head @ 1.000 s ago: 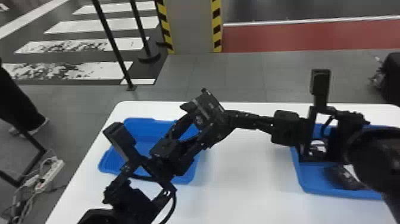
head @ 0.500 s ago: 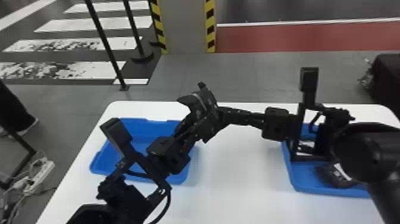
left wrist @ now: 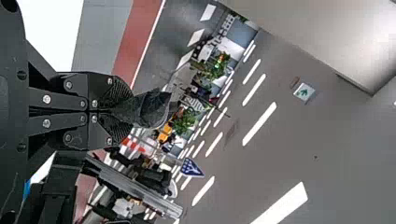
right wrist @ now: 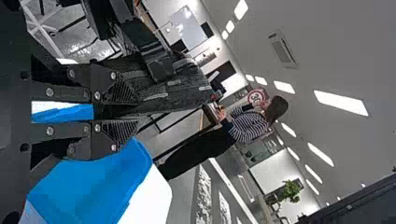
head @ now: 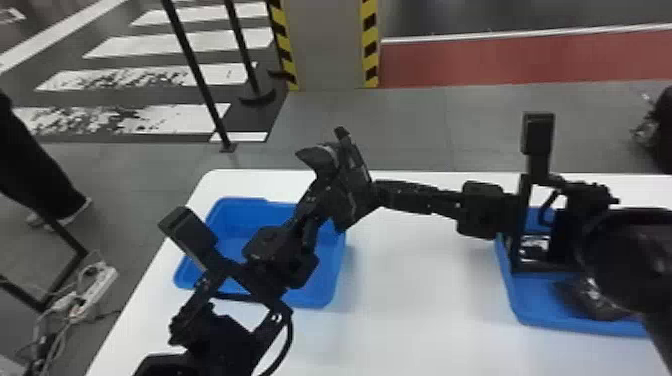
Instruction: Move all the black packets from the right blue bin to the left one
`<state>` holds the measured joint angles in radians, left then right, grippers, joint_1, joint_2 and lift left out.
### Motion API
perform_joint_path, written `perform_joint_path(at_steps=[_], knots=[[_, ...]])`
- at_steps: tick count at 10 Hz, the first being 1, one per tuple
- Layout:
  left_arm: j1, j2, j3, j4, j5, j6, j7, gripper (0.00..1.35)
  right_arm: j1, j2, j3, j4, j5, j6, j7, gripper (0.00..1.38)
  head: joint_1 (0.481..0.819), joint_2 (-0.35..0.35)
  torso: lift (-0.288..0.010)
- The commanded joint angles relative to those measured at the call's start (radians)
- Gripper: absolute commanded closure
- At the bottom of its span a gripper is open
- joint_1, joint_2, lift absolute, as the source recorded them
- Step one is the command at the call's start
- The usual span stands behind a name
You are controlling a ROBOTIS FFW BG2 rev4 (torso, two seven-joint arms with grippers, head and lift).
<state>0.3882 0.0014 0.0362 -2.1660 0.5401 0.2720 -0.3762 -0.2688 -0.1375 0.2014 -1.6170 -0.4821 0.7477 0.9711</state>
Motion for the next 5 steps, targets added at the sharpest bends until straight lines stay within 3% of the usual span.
perform_joint_path(at_steps=[1,2,3,5], knots=[[0.007,-0.004,0.004,0.0,0.0,-0.059,0.017,1.21,0.001,0.003,-0.014,0.003,0.007,-0.034,0.0,0.37,0.695,0.193,-0.11],[0.024,-0.004,0.011,0.0,-0.088,-0.201,0.074,1.21,0.031,0.003,-0.065,-0.034,0.074,-0.058,-0.012,0.05,0.695,0.197,-0.11],[0.034,-0.004,0.039,0.002,-0.218,-0.257,0.142,1.21,0.107,0.003,-0.128,-0.11,0.126,-0.075,-0.077,0.09,0.683,0.206,-0.11],[0.051,-0.004,0.108,0.02,-0.457,-0.201,0.206,1.21,0.222,-0.002,-0.227,-0.205,0.221,-0.075,-0.15,0.2,0.683,0.203,-0.11]])
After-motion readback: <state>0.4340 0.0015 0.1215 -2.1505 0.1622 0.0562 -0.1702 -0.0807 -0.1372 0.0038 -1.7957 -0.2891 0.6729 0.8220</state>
